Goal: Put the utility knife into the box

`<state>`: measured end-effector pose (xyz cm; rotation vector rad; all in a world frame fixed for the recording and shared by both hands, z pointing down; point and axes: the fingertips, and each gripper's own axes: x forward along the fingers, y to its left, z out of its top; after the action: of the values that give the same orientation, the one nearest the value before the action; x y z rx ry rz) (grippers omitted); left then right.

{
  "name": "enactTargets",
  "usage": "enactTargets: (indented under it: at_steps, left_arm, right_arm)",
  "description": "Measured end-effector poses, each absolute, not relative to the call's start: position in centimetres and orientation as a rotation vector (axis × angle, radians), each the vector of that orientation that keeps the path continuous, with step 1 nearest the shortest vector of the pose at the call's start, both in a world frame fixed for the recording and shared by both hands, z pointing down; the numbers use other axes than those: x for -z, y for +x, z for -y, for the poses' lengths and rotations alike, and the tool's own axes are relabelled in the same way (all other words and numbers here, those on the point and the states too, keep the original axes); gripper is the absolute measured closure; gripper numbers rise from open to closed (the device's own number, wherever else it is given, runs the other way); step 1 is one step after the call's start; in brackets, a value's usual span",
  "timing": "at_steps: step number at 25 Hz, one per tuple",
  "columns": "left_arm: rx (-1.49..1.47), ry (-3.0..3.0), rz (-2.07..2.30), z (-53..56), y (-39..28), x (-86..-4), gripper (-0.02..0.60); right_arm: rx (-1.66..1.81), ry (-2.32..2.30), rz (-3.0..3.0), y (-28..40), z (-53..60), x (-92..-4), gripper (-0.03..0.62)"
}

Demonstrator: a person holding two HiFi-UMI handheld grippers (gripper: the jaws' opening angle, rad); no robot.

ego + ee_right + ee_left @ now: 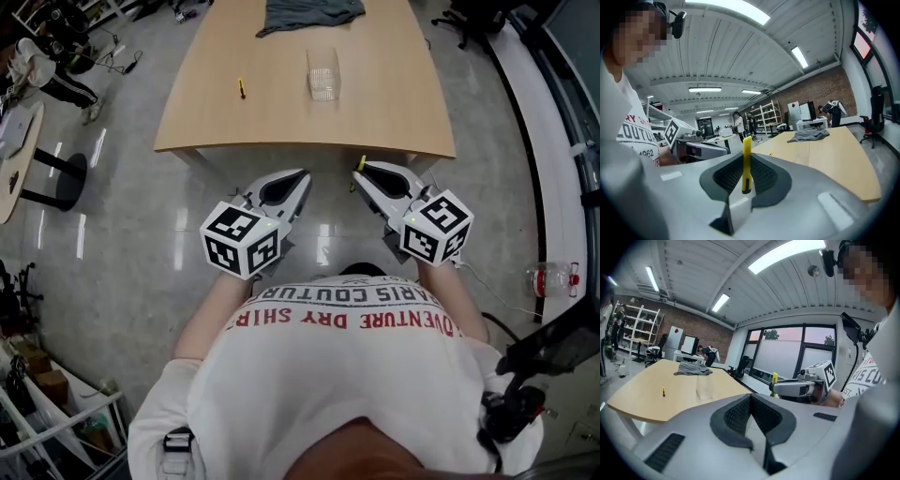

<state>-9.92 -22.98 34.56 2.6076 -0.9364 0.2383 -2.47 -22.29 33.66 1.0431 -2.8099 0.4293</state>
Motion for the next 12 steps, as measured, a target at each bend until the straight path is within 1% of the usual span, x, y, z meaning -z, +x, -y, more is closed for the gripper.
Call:
enactTargets:
  at_steps: [12]
  left_arm:
    - [-0.259, 2.589, 0.930, 34.7, -9.4, -36.1, 0.579]
  right_arm:
    - [-0.462, 1.031, 2.800, -2.4, 34.3, -35.4, 0.548]
